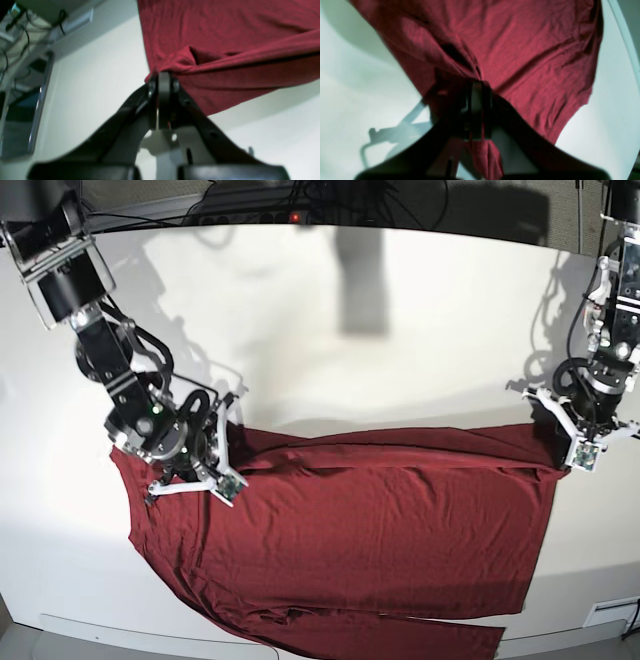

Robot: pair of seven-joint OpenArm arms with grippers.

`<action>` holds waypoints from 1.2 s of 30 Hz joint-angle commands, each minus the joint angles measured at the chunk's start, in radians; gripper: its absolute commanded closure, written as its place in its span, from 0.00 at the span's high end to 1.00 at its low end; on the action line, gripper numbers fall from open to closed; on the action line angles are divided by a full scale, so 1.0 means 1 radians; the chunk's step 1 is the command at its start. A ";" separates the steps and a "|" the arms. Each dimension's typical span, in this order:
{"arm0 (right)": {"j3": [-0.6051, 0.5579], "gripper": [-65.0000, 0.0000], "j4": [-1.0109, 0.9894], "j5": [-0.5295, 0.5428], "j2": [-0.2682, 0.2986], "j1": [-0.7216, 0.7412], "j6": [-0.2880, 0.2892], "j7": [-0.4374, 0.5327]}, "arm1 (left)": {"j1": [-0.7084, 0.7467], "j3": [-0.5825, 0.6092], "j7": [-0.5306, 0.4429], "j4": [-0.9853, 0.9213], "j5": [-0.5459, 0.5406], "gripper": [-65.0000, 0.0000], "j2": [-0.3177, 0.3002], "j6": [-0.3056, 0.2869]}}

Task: Fold the T-shirt properly
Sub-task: 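Lift the held shirt edge up with both grippers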

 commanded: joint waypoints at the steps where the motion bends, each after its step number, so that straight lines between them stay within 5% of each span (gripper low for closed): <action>1: 0.010 0.00 -0.012 -0.005 -0.004 0.050 -0.013 0.013 | -0.033 -0.008 -0.027 -0.010 0.000 0.00 -0.017 0.014; 5: 0.010 0.00 -0.108 -0.005 -0.050 0.121 -0.010 0.012 | -0.101 -0.008 -0.032 -0.117 -0.034 0.00 -0.017 0.008; 16: 0.009 0.00 -0.280 -0.011 -0.138 0.226 0.033 0.016 | -0.222 -0.007 -0.055 -0.293 -0.050 0.00 0.022 -0.133; 25: 0.009 0.00 -0.325 -0.061 -0.154 0.227 0.032 0.031 | -0.240 -0.007 -0.098 -0.359 -0.018 0.00 0.041 -0.137; 26: 0.010 0.01 -0.325 -0.062 -0.154 0.229 0.031 0.031 | -0.242 -0.007 -0.102 -0.359 -0.019 0.01 0.042 -0.137; 27: 0.010 0.11 -0.325 -0.061 -0.154 0.232 0.026 0.032 | -0.243 -0.007 -0.105 -0.359 -0.027 0.12 0.041 -0.135; 30: 0.010 0.29 -0.325 -0.058 -0.155 0.238 -0.047 0.032 | -0.251 -0.007 -0.098 -0.359 -0.044 0.29 0.042 -0.078; 33: 0.010 0.29 -0.325 -0.060 -0.154 0.246 -0.156 0.032 | -0.261 -0.008 -0.062 -0.359 -0.071 0.29 0.041 -0.003; 36: 0.010 0.29 -0.324 -0.061 -0.154 0.251 -0.190 0.033 | -0.273 -0.008 0.011 -0.358 -0.115 0.29 0.041 0.002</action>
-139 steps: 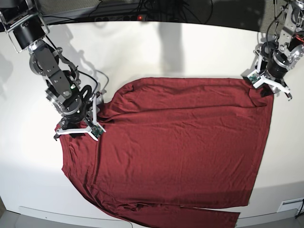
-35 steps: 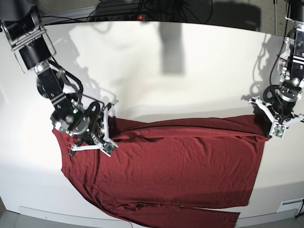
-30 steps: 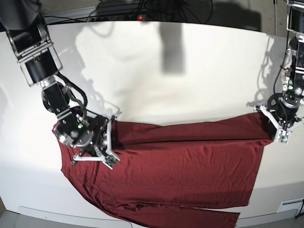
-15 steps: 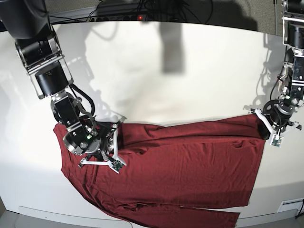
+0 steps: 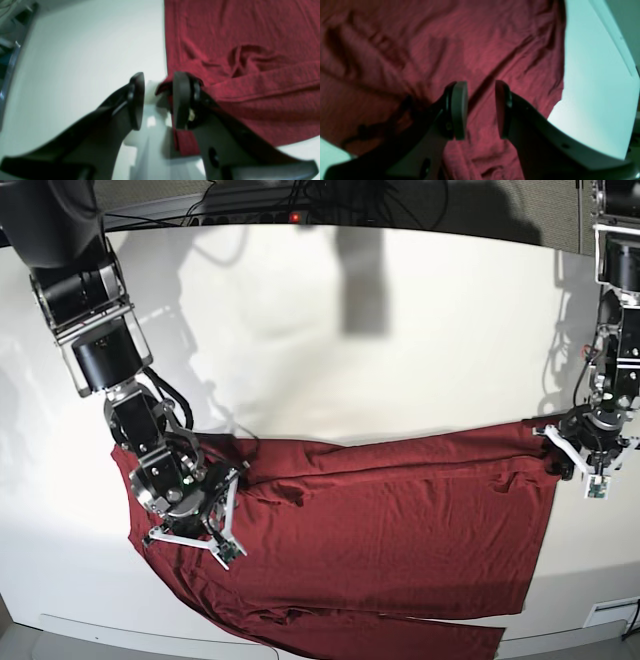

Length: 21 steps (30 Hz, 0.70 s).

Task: Fold the T-shirt properly
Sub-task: 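Lift the held shirt edge up with both grippers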

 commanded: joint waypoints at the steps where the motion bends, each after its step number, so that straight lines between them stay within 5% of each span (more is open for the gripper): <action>1: 0.008 0.29 0.015 -0.002 0.005 0.030 -0.013 0.016 | -0.028 -0.007 -0.004 0.015 -0.023 0.29 -0.018 0.008; 4: 0.008 0.28 0.022 0.030 0.005 0.030 -0.012 -0.009 | -0.036 -0.007 0.047 0.018 -0.113 0.26 -0.018 0.006; 9: 0.008 0.11 0.087 0.167 0.005 0.030 -0.011 -0.104 | -0.036 -0.007 0.092 0.056 -0.182 0.00 -0.017 -0.001; 11: 0.008 0.00 0.111 0.215 0.005 0.029 -0.011 -0.150 | -0.035 -0.007 0.124 0.076 -0.207 0.00 -0.018 -0.009; 21: 0.008 0.00 0.117 0.294 0.005 -0.033 -0.009 -0.194 | -0.004 -0.007 0.118 0.085 -0.253 0.00 -0.005 -0.026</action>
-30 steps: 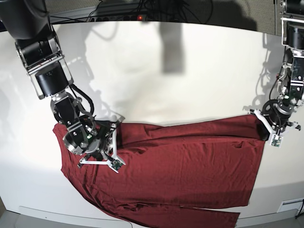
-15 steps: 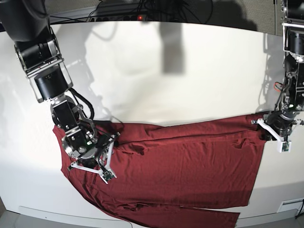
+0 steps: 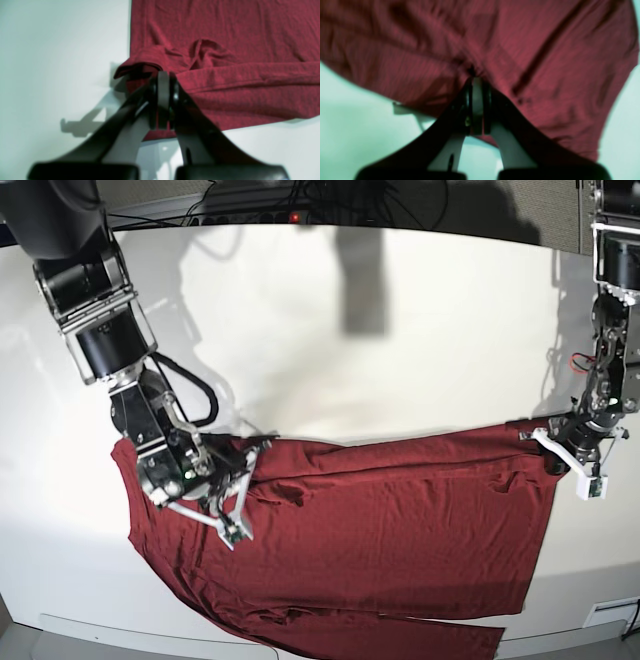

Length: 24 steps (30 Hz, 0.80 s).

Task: Fold the T-shirt properly
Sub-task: 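Lift the held shirt edge up with both grippers, then drag the shirt toward the robot base with both grippers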

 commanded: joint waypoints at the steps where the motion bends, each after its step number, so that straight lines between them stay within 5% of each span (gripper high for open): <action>1: 0.008 0.00 0.017 -0.001 0.006 0.020 -0.004 0.039 | -0.020 -0.008 -0.030 0.018 -0.012 0.00 -0.014 0.000; 18: 0.008 0.00 -0.107 -0.063 0.021 -0.029 -0.002 0.159 | 0.019 -0.007 -0.131 -0.092 -0.017 0.00 0.064 -0.001; 24: 0.008 0.00 -0.107 -0.052 0.046 -0.040 0.079 0.153 | 0.056 -0.008 -0.131 -0.093 0.012 0.00 0.069 -0.003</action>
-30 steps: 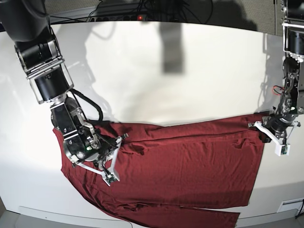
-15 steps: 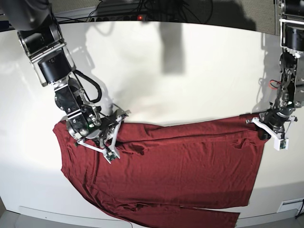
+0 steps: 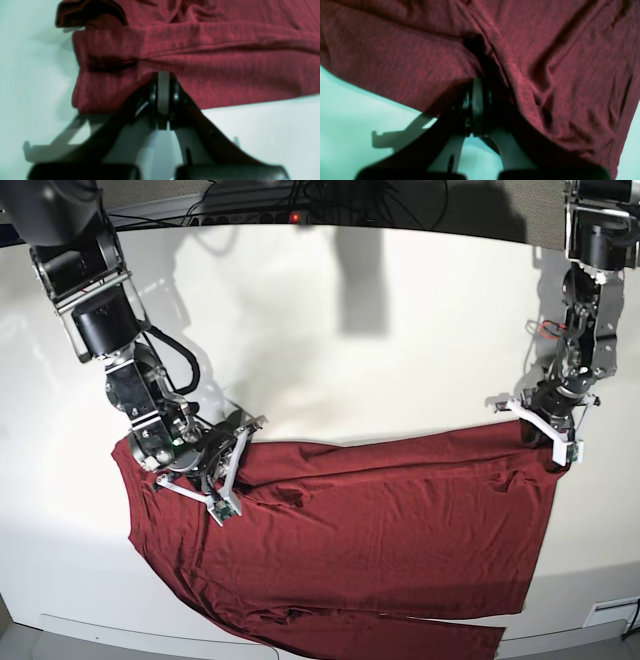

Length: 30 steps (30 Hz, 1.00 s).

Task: Fold the T-shirt properly
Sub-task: 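Drag the shirt toward the robot base with both grippers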

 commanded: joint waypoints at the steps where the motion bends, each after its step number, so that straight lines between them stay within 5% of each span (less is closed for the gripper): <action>1: 0.007 0.00 0.006 -0.003 0.017 0.008 -0.002 -0.017 | 0.000 -0.007 0.000 0.012 0.003 0.00 -0.015 0.003; 12: 0.007 0.00 0.108 -0.008 0.077 -0.172 0.010 0.018 | 0.132 -0.007 -0.011 0.033 0.071 0.00 -0.015 0.002; 24: 0.007 0.00 0.457 -0.006 0.221 -0.462 0.003 -0.002 | 0.340 -0.007 -0.019 0.238 0.125 0.00 -0.023 0.003; 30: 0.007 0.00 0.560 -0.008 0.280 -0.612 -0.057 -0.001 | 0.462 -0.009 -0.023 0.302 0.124 0.00 -0.023 0.005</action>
